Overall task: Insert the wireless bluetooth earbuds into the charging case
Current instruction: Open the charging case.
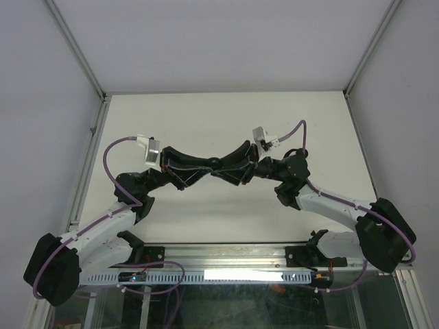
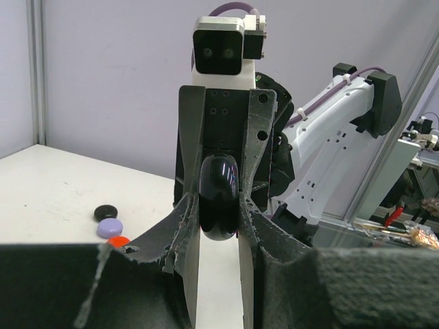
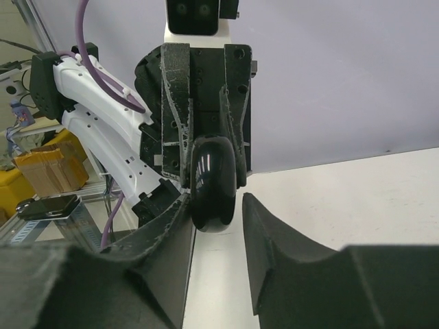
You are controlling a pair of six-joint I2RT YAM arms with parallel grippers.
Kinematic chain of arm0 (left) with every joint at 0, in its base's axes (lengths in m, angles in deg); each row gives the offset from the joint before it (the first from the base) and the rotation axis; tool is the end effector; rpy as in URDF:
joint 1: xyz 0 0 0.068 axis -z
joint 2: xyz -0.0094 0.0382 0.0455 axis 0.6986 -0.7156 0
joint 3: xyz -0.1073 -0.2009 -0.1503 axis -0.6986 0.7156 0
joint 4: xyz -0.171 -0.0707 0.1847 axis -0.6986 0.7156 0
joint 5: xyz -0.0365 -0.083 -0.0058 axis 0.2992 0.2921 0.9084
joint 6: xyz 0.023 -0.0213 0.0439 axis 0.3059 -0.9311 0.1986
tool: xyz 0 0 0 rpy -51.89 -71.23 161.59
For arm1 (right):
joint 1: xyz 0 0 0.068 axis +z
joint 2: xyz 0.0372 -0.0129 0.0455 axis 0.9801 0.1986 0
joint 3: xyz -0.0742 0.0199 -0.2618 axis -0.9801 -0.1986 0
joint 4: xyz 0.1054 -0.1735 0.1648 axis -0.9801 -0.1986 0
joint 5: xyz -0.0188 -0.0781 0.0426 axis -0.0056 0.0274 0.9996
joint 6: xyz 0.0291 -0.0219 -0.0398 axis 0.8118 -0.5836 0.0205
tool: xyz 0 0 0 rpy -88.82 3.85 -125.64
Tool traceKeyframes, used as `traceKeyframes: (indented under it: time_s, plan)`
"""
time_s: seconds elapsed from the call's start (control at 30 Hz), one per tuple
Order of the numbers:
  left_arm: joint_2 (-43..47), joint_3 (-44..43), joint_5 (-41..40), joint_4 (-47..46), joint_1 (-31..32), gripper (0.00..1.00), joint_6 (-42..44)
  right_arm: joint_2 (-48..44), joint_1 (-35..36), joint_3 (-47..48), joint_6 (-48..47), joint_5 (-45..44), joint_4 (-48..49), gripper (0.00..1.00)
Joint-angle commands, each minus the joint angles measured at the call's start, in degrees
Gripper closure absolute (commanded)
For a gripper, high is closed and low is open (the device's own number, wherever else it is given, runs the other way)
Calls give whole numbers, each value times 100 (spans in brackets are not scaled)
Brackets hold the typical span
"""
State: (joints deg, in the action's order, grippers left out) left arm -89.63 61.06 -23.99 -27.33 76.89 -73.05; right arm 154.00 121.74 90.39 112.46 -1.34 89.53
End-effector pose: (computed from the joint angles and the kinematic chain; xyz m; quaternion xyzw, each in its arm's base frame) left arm 0.1528 -0.1234 0.3066 0.2681 0.4677 -0.5958 0.5953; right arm 0.1718 0.1937 0.3125 -0.3666 0.4388 0.6119 0.5465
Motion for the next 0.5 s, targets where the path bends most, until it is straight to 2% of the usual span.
traceKeyframes:
  time_s: [0.0,0.13,0.23,0.27,0.33,0.43,0.47]
  plan:
    - [-8,11,-3,-325,94,100,267,-32,9,5,82,-56,411,65]
    - [49,19,-33,16,121,98,484,-95,5,-27,43,-52,450,73]
    - [203,28,-110,501,125,91,713,-179,0,-46,-85,-43,339,85]
    - [275,36,-175,679,122,87,814,-223,4,-52,-160,-55,253,92]
    - [429,26,-301,1066,124,77,960,-296,4,-54,-295,-49,61,100]
    - [687,-17,-497,1616,126,50,1101,-398,4,-86,-486,6,-199,100]
    - [761,-70,-537,1813,126,45,1166,-414,4,-108,-522,24,-252,100]
